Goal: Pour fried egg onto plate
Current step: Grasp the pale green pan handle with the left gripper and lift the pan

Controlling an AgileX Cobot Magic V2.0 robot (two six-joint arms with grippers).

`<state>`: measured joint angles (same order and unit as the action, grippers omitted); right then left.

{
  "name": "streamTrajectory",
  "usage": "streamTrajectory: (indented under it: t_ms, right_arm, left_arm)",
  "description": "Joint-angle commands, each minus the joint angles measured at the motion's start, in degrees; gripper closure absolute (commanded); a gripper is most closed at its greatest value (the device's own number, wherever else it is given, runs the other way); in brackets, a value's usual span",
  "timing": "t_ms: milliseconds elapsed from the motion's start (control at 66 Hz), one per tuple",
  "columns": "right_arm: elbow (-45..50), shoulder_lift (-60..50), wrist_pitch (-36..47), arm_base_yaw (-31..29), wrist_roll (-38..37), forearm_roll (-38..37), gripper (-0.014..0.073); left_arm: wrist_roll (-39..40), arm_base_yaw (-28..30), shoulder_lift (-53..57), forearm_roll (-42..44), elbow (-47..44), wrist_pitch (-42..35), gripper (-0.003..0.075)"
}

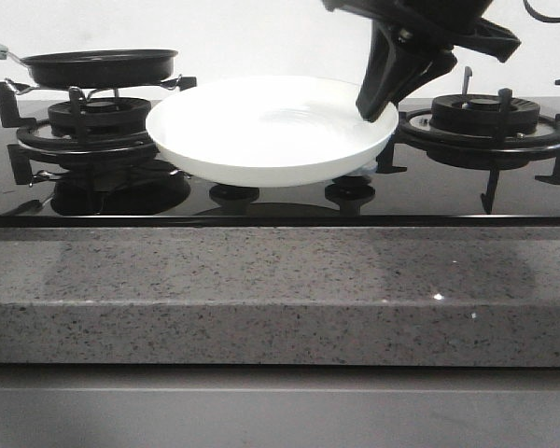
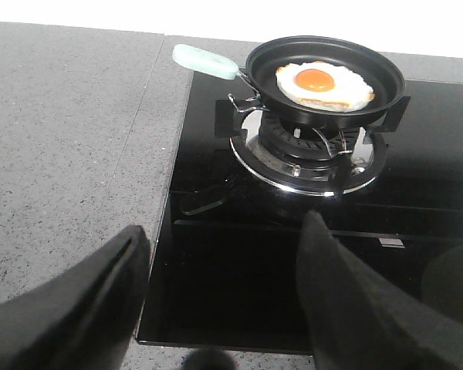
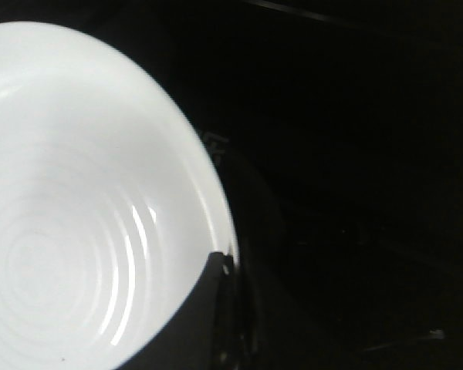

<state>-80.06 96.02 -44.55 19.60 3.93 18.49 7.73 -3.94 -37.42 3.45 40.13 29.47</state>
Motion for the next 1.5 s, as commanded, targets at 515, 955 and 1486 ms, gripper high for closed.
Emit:
streamTrajectory:
  t_ms: [515, 955, 1486]
  right_arm:
    - [-1.3, -2.2, 2.3, -0.3, 0.0, 0.5, 0.0662]
    - [-1.3, -2.2, 2.3, -0.3, 0.0, 0.5, 0.0662]
    - [-1.3, -2.2, 2.3, -0.3, 0.0, 0.5, 0.0662]
  left_arm:
    - [-0.1, -0.2, -8.1, 8.3, 11.2, 3.0, 0.0092]
    - [-1.7, 1.2, -31.1, 5.8, 30.3, 12.6, 0.0092]
    - [-30.1, 22.1, -51.9, -49.9, 45.2, 18.8, 0.0092]
